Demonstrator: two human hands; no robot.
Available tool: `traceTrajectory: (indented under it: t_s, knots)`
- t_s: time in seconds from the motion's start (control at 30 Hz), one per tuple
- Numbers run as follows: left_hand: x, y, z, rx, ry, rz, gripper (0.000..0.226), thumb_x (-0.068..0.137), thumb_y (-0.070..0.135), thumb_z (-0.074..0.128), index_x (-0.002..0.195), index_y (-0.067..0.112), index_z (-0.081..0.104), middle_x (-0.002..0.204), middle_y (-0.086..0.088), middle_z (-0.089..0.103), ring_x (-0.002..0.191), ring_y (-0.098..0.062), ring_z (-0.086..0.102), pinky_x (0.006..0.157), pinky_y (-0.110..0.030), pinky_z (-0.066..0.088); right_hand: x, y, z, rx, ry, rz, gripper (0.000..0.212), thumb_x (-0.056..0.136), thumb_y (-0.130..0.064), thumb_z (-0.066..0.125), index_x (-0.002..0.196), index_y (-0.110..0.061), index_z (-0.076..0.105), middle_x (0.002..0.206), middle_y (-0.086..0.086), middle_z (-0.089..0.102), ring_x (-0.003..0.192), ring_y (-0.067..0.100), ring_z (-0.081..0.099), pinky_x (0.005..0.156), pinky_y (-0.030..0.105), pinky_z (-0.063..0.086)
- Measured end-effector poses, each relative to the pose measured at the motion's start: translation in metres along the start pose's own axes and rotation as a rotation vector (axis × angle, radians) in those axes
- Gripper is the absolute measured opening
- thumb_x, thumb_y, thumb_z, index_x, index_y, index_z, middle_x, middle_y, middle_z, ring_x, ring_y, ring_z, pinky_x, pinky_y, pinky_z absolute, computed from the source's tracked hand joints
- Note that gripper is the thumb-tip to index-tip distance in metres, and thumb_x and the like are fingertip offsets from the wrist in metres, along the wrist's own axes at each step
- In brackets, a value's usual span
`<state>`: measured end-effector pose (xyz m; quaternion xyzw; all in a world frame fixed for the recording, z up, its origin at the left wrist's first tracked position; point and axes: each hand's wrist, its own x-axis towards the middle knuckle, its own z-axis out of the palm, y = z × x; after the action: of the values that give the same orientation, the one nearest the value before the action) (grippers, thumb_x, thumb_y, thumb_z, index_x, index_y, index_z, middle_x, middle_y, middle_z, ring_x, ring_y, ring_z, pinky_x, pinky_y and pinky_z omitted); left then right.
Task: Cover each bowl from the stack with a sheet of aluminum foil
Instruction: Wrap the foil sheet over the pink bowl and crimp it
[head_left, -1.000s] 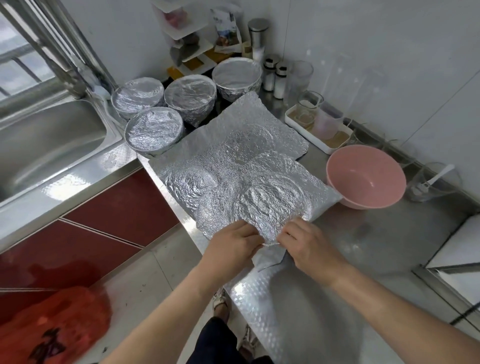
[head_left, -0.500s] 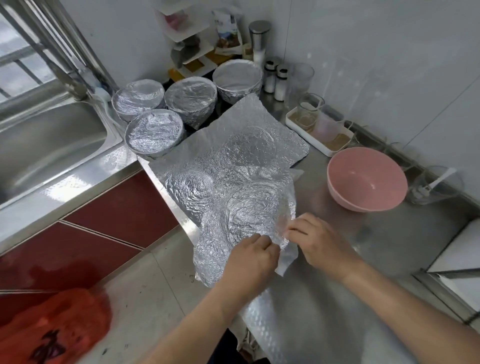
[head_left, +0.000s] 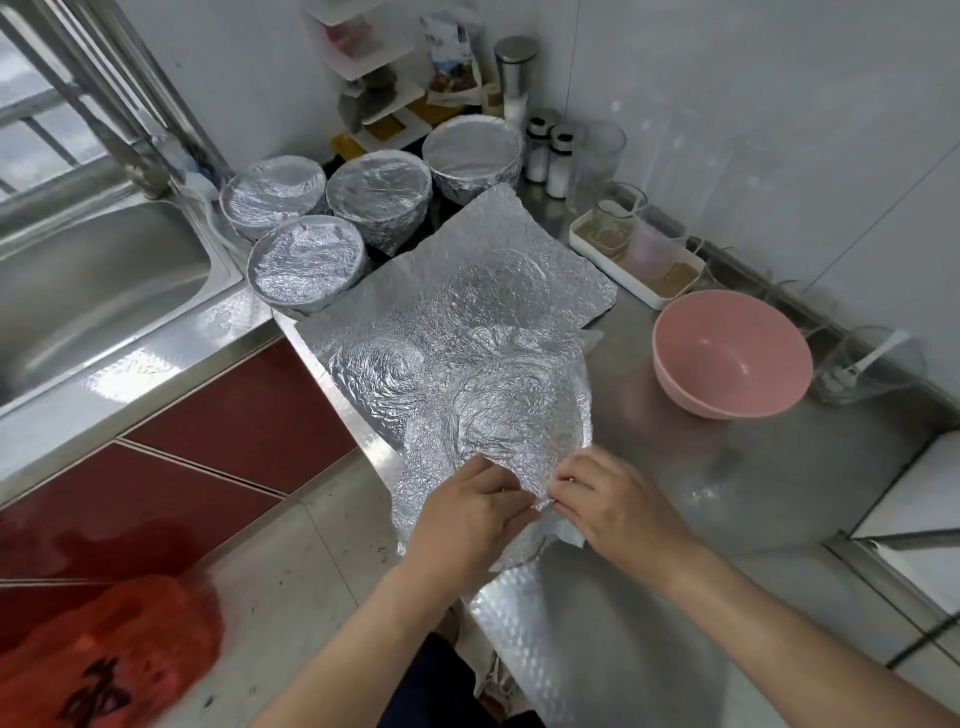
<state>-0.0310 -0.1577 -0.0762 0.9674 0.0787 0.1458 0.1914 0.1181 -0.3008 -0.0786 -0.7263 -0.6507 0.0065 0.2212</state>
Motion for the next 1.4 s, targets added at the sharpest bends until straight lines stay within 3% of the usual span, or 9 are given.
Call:
traceTrajectory:
  t_s: [0.27, 0.4, 0.57, 0.73, 0.9, 1.1, 1.23, 1.33, 1.4]
  knots:
    - [0.000, -0.003, 0.012, 0.145, -0.015, 0.091, 0.012, 0.083, 0.025, 0.068, 0.073, 0.019, 0.068, 0.073, 0.006, 0.059, 0.069, -0.016, 0.052, 0.058, -0.030, 0.046, 0.005, 0.007, 0.007, -0.071, -0.027, -0.099, 0.019, 0.080, -0.002, 0.047, 0.077, -0.011, 0.063, 0.082, 0.003, 0.061, 0.078, 0.024, 0.056, 0.064, 0.035, 0.052]
    - [0.012, 0.008, 0.017, 0.155, 0.033, 0.062, 0.021, 0.084, 0.024, 0.063, 0.064, 0.019, 0.062, 0.065, 0.004, 0.054, 0.061, -0.017, 0.048, 0.054, -0.030, 0.042, 0.009, 0.016, -0.001, -0.091, -0.057, -0.081, 0.019, 0.070, 0.004, 0.069, 0.079, -0.012, 0.065, 0.085, 0.001, 0.062, 0.082, 0.024, 0.057, 0.065, 0.036, 0.051]
    - [0.018, 0.017, 0.015, 0.017, 0.046, -0.035, 0.026, 0.090, 0.038, 0.053, 0.085, 0.020, 0.072, 0.076, 0.006, 0.061, 0.073, -0.018, 0.052, 0.064, -0.029, 0.044, 0.011, 0.016, -0.023, -0.064, -0.033, 0.124, 0.030, 0.067, -0.001, 0.074, 0.091, -0.019, 0.071, 0.099, -0.004, 0.062, 0.100, 0.023, 0.056, 0.078, 0.034, 0.051]
    - [0.000, -0.003, 0.001, -0.059, 0.032, -0.060, 0.028, 0.092, 0.041, 0.054, 0.093, 0.023, 0.076, 0.090, 0.011, 0.066, 0.085, -0.012, 0.055, 0.071, -0.022, 0.045, 0.006, 0.000, -0.018, 0.045, -0.036, 0.087, 0.013, 0.076, -0.010, 0.076, 0.086, -0.015, 0.070, 0.094, -0.002, 0.063, 0.088, 0.019, 0.058, 0.075, 0.030, 0.050]
    - [-0.005, -0.015, -0.005, -0.031, -0.046, -0.041, 0.027, 0.091, 0.043, 0.055, 0.095, 0.026, 0.076, 0.093, 0.014, 0.066, 0.093, -0.011, 0.057, 0.070, -0.026, 0.052, 0.005, -0.010, -0.002, 0.031, -0.044, 0.044, 0.015, 0.073, -0.012, 0.081, 0.079, -0.012, 0.067, 0.086, 0.001, 0.061, 0.082, 0.021, 0.057, 0.070, 0.032, 0.052]
    - [-0.003, -0.014, -0.002, 0.076, -0.076, 0.081, 0.021, 0.090, 0.036, 0.058, 0.088, 0.024, 0.075, 0.084, 0.011, 0.065, 0.081, -0.013, 0.057, 0.066, -0.025, 0.050, 0.006, -0.003, 0.008, -0.025, -0.036, 0.025, 0.022, 0.067, 0.007, 0.072, 0.072, -0.011, 0.060, 0.080, 0.002, 0.055, 0.079, 0.019, 0.046, 0.060, 0.033, 0.048]
    - [0.001, -0.002, 0.008, 0.158, -0.054, 0.098, 0.006, 0.074, 0.021, 0.072, 0.072, 0.020, 0.067, 0.073, 0.007, 0.059, 0.069, -0.015, 0.051, 0.060, -0.026, 0.043, 0.007, 0.008, 0.001, -0.049, -0.043, -0.007, 0.014, 0.072, 0.000, 0.054, 0.067, -0.012, 0.057, 0.075, 0.002, 0.052, 0.075, 0.022, 0.050, 0.053, 0.035, 0.048]
    - [0.010, 0.011, 0.017, 0.169, -0.016, 0.068, 0.012, 0.076, 0.020, 0.073, 0.069, 0.021, 0.064, 0.070, 0.006, 0.056, 0.066, -0.015, 0.049, 0.056, -0.026, 0.039, 0.006, 0.021, -0.008, -0.042, -0.077, 0.022, 0.021, 0.070, 0.004, 0.069, 0.069, -0.014, 0.059, 0.076, 0.000, 0.053, 0.077, 0.021, 0.052, 0.055, 0.034, 0.050]
    - [0.014, 0.017, 0.020, 0.129, 0.022, 0.034, 0.011, 0.083, 0.026, 0.067, 0.074, 0.021, 0.067, 0.073, 0.006, 0.057, 0.070, -0.015, 0.050, 0.058, -0.027, 0.042, 0.005, 0.026, -0.014, 0.005, -0.082, 0.063, 0.024, 0.068, 0.004, 0.077, 0.072, -0.015, 0.063, 0.080, -0.002, 0.055, 0.081, 0.020, 0.053, 0.068, 0.032, 0.050]
